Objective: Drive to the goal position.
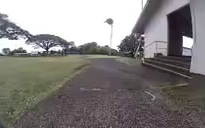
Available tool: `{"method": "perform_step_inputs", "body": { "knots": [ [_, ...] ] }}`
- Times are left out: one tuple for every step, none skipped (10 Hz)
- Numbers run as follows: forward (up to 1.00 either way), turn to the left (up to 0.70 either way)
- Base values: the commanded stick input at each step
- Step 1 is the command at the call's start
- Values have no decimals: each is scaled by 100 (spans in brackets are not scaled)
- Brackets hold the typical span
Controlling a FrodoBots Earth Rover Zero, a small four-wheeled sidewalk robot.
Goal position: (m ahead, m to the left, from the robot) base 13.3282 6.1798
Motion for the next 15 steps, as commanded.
{"method": "perform_step_inputs", "body": {
  "knots": [
    [0,0],
    [0,0],
    [0,0],
    [0,0],
    [0,0],
    [0,0],
    [0,0],
    [0,0],
    [0,0],
    [30,0],
    [58,0],
    [70,0],
    [70,0],
    [70,0],
    [70,0]
  ]
}}
